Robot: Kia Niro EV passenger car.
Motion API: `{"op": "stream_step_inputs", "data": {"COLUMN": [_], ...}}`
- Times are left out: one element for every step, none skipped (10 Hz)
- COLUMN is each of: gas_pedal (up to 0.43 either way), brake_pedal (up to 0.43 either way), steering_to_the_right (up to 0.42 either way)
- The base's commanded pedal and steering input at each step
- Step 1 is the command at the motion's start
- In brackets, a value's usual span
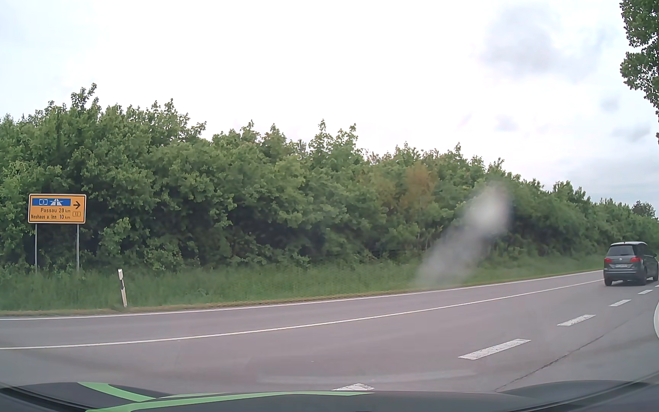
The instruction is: Follow the waypoints while adhering to traffic rules and regulations
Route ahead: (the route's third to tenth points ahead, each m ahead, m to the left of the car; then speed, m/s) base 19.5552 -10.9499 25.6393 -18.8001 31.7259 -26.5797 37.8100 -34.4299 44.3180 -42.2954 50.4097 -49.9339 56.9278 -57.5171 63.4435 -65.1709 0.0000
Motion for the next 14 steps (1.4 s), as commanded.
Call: {"op": "stream_step_inputs", "data": {"gas_pedal": [0.000, 0.000, 0.000, 0.000, 0.000, 0.000, 0.000, 0.000, 0.000, 0.000, 0.000, 0.000, 0.000, 0.000], "brake_pedal": [0.262, 0.262, 0.262, 0.262, 0.262, 0.262, 0.262, 0.262, 0.262, 0.262, 0.256, 0.250, 0.244, 0.244], "steering_to_the_right": [0.125, 0.124, 0.124, 0.124, 0.124, 0.125, 0.125, 0.124, 0.124, 0.124, 0.124, 0.125, 0.124, 0.125]}}
